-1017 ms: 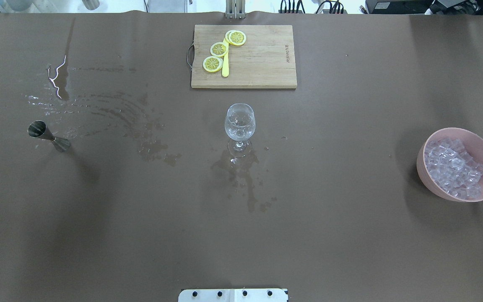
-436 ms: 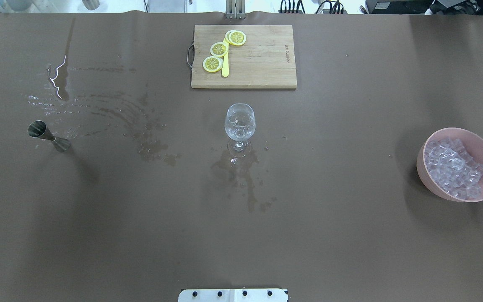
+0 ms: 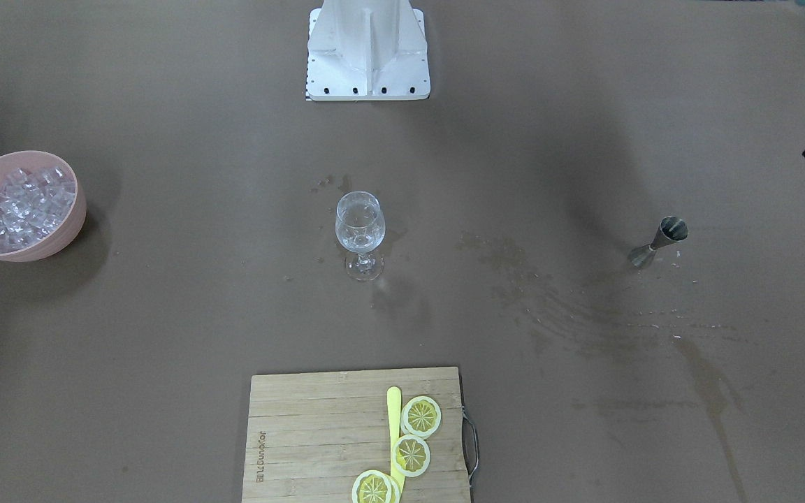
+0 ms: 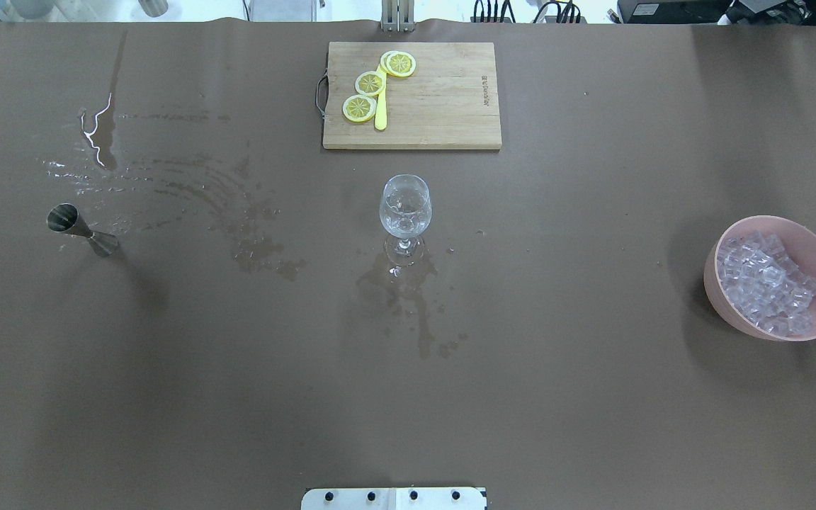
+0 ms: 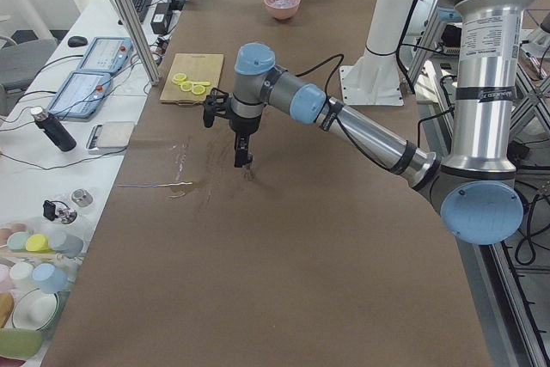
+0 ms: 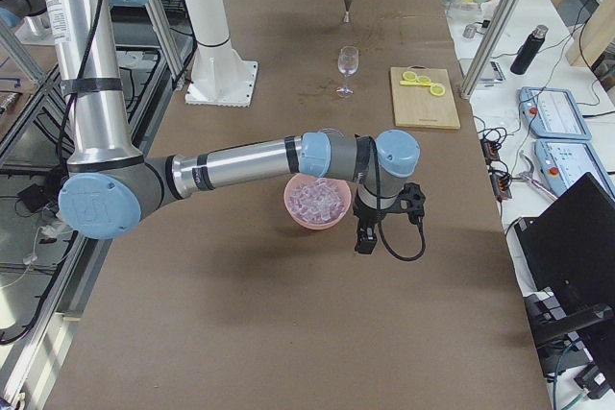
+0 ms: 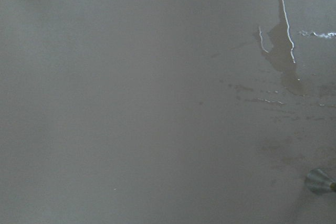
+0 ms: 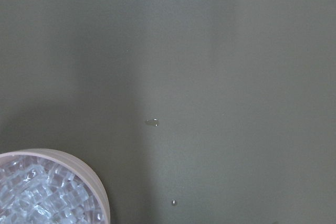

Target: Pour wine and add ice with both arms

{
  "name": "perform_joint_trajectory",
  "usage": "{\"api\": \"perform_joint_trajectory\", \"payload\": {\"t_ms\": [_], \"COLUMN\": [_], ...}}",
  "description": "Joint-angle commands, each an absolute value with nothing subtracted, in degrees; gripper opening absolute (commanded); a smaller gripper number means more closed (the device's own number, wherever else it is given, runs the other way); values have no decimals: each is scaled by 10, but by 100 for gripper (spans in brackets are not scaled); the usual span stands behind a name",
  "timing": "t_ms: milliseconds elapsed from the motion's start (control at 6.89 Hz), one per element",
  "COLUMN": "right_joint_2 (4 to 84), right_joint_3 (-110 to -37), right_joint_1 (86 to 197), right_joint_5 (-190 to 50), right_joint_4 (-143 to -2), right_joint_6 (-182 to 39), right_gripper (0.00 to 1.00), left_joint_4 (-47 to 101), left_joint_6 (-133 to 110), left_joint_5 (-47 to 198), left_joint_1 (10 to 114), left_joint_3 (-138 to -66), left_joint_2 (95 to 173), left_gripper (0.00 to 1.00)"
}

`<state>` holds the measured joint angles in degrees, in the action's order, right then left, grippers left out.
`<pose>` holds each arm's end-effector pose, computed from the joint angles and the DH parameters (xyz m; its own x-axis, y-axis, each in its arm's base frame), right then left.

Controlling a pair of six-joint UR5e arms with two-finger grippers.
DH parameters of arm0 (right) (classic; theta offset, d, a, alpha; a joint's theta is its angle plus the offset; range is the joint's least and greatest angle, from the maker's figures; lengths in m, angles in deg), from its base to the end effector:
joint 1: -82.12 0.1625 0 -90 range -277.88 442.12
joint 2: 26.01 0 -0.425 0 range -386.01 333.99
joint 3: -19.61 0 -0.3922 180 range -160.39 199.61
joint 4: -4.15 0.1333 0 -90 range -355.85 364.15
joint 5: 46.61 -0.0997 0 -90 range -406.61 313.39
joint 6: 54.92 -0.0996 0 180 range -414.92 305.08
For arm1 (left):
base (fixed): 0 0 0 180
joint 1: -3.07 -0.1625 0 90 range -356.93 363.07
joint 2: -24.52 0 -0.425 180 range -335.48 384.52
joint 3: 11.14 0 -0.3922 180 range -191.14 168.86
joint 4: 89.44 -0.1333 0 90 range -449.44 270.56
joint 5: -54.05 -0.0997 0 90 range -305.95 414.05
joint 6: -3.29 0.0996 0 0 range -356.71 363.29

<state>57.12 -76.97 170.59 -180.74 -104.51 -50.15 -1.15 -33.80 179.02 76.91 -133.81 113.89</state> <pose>0.0499 -0.5266 0.5735 0.7145 -0.0389 0.6986 0.0863 0.9957 -0.0328 0.0534 -0.4583 0.3995 0.7085 -0.0963 -0.6992 0.2345 0.9665 0.1045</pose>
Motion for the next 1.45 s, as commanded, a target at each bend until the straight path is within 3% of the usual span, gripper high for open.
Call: {"api": "perform_joint_trajectory", "payload": {"t_ms": [0,290,726,1307], "right_joint_2": [571,571,571,571], "right_joint_3": [-769,-769,-770,-767], "right_joint_1": [1704,1704,1702,1696], "right_joint_5": [-1808,-1810,-1812,-1811], "right_joint_4": [-1045,-1045,-1045,-1045], "right_joint_6": [-502,-502,-502,-502], "right_gripper": [100,100,100,100], "left_joint_4": [72,353,362,362], "left_joint_6": [-508,-537,-580,-731], "left_joint_5": [1724,1662,1571,1296], "left_joint_1": [667,651,587,353], "left_joint_3": [-1377,-1381,-1378,-1379], "left_joint_2": [1130,968,957,941], "left_gripper": [98,98,98,98]}}
